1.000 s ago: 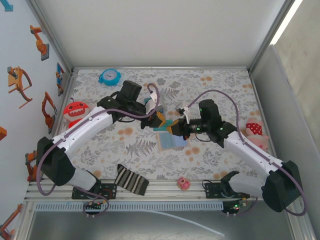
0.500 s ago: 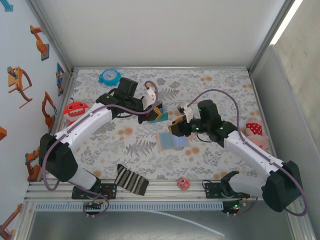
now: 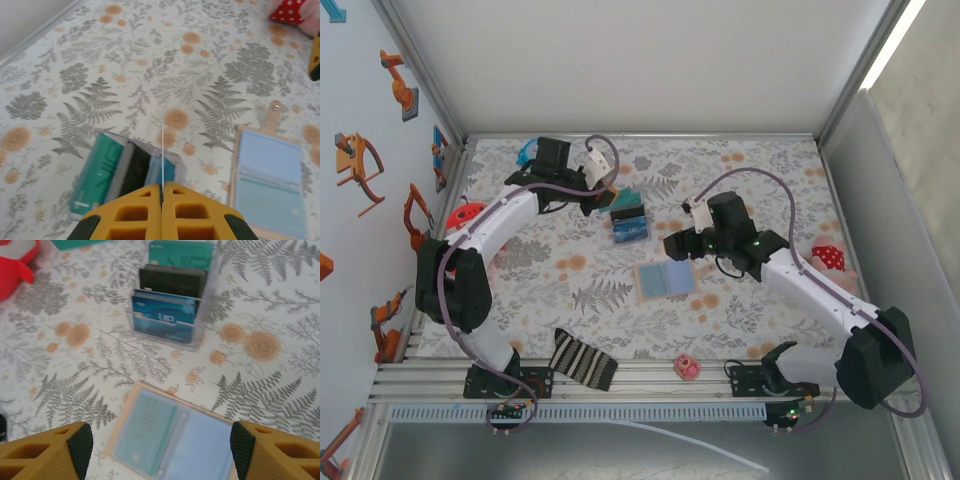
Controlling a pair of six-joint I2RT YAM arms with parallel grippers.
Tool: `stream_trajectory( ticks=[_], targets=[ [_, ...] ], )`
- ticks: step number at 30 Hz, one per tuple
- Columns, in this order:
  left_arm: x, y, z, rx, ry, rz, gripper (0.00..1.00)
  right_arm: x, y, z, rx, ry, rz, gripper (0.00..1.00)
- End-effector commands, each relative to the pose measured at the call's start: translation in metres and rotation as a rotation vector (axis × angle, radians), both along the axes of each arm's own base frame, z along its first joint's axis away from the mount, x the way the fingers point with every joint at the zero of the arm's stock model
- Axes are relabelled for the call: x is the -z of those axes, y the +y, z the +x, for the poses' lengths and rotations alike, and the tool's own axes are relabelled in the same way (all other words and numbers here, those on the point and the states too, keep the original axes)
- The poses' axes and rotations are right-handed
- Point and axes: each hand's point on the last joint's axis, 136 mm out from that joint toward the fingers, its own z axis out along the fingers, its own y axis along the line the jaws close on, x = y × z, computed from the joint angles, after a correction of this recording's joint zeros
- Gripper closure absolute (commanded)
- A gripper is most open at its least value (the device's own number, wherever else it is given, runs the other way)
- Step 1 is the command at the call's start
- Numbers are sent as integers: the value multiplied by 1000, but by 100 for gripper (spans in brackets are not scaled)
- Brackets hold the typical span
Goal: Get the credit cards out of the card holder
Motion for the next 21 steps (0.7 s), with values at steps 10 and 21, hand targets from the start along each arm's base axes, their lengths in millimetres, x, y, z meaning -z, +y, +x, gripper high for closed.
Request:
stream_trajectory(
  ticks=[10, 21],
  targets=[
    [27, 0, 55, 78, -109, -32, 100, 18, -27, 14, 214, 59, -103, 27],
    [46, -22, 60, 214, -102, -41, 100, 27, -28, 17, 253, 93, -105, 27]
  ],
)
